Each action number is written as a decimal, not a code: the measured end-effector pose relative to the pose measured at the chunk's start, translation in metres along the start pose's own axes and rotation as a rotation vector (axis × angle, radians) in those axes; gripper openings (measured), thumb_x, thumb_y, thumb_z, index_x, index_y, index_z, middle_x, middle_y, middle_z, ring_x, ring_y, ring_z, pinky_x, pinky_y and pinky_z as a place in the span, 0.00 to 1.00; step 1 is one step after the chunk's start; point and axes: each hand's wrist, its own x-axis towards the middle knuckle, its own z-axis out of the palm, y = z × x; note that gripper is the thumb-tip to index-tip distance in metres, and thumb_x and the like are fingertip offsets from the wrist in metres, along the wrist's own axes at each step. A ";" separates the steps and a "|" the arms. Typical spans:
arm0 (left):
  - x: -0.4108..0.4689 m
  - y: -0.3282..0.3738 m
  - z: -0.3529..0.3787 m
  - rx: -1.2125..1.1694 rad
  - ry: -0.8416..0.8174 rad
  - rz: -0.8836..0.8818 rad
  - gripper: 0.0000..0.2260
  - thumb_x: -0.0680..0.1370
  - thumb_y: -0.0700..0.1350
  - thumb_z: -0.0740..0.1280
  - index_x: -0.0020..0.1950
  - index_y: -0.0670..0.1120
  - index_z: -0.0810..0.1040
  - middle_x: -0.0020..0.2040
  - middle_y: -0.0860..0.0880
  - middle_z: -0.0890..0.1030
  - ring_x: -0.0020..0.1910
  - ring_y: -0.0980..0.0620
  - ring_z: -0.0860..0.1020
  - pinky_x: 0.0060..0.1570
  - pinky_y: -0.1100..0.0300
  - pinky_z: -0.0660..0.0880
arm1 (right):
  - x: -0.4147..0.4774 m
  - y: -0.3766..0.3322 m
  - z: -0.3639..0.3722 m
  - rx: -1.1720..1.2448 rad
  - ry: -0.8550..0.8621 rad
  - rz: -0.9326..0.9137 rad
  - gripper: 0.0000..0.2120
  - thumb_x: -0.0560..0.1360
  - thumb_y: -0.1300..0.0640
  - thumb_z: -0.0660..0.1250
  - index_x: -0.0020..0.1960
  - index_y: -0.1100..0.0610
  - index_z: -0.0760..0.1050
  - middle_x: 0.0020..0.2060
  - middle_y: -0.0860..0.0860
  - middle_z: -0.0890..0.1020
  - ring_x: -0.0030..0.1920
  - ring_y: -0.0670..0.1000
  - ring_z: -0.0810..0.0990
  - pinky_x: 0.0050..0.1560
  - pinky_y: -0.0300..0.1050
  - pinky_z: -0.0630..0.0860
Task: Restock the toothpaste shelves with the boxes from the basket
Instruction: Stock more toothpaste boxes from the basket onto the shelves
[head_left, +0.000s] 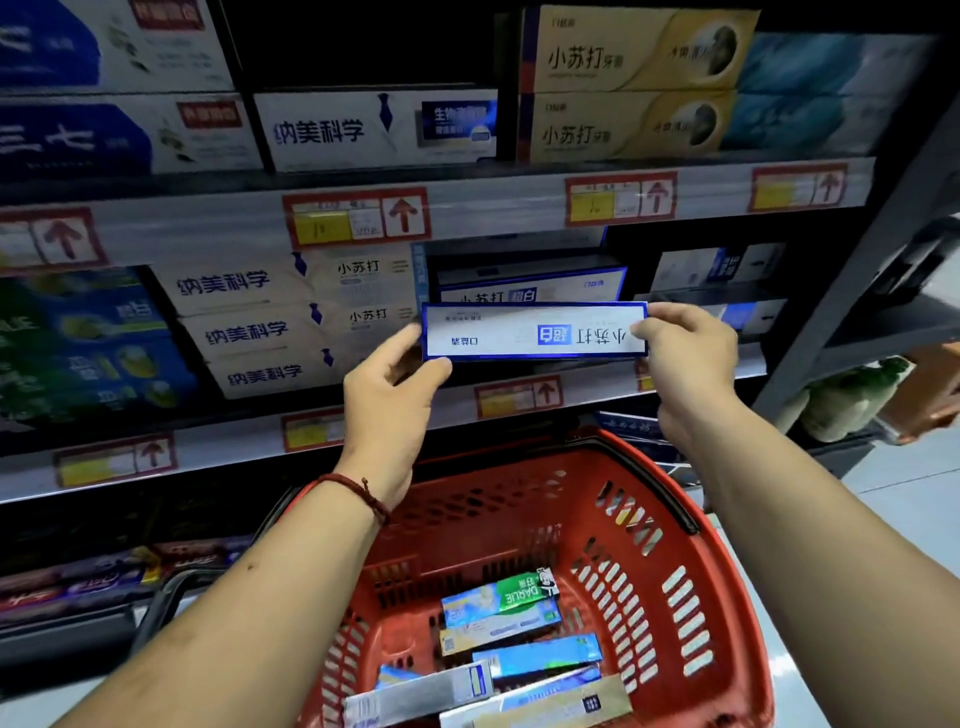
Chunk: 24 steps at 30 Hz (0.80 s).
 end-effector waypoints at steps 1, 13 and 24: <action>0.001 0.000 0.000 -0.002 0.006 0.004 0.21 0.77 0.35 0.72 0.70 0.46 0.78 0.58 0.55 0.83 0.56 0.65 0.80 0.58 0.69 0.76 | 0.001 -0.002 0.001 0.011 0.004 -0.006 0.09 0.75 0.64 0.69 0.55 0.57 0.81 0.44 0.46 0.81 0.43 0.40 0.77 0.44 0.35 0.72; 0.001 -0.014 -0.002 -0.085 -0.010 -0.118 0.14 0.72 0.39 0.78 0.52 0.47 0.76 0.57 0.38 0.82 0.55 0.42 0.84 0.54 0.38 0.82 | -0.002 -0.012 0.008 0.104 -0.062 0.036 0.19 0.72 0.62 0.71 0.61 0.52 0.79 0.51 0.44 0.82 0.53 0.45 0.79 0.53 0.42 0.74; -0.034 -0.007 0.002 0.098 -0.536 -0.307 0.28 0.67 0.34 0.81 0.64 0.46 0.79 0.51 0.44 0.87 0.51 0.49 0.86 0.49 0.54 0.83 | -0.054 -0.013 0.016 0.259 -0.321 0.136 0.16 0.78 0.66 0.68 0.65 0.61 0.75 0.57 0.58 0.84 0.51 0.57 0.85 0.51 0.55 0.82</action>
